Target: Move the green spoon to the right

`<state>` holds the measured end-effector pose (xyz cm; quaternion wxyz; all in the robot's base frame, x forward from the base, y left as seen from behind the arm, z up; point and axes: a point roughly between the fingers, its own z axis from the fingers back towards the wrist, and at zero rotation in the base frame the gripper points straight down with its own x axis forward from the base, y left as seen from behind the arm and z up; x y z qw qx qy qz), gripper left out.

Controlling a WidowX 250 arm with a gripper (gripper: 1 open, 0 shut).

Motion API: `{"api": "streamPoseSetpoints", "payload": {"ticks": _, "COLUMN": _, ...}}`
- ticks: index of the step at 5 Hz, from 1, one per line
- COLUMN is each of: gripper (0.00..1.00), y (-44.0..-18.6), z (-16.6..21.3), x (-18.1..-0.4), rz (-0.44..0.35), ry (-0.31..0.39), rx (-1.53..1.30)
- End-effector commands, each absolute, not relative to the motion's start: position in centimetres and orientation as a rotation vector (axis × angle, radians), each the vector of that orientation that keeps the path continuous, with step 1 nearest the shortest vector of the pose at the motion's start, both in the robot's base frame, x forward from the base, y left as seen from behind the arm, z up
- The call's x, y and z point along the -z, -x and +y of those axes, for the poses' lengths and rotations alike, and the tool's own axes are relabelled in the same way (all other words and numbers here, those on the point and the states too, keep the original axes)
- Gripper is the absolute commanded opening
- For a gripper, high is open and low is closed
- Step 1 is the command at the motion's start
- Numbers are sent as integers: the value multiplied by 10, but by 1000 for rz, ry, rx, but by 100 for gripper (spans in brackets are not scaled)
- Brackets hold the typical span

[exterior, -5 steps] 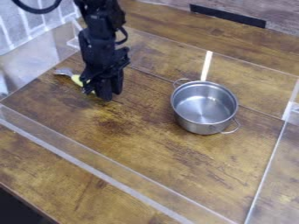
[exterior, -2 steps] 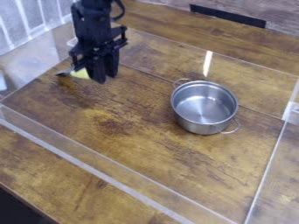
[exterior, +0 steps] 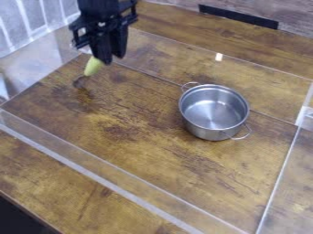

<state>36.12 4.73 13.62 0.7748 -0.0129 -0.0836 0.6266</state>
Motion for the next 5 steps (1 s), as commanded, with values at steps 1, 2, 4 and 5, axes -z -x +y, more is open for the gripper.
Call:
{"api": "streamPoseSetpoints", "payload": {"ticks": 1, "gripper": 0, "y": -364, "z": 32, "x": -163, "rz": -286, "ry": 54, "rx": -1366}}
{"api": "streamPoseSetpoints", "payload": {"ticks": 2, "gripper": 0, "y": -369, "z": 30, "x": -162, "rz": -296, "ry": 33, "rx": -1405}}
{"api": "streamPoseSetpoints", "payload": {"ticks": 4, "gripper": 0, "y": -360, "z": 7, "x": -146, "rz": -313, "ry": 9, "rx": -1313}}
{"api": "streamPoseSetpoints", "payload": {"ticks": 5, "gripper": 0, "y": -361, "z": 5, "x": -142, "rz": -319, "ry": -16, "rx": -1330}}
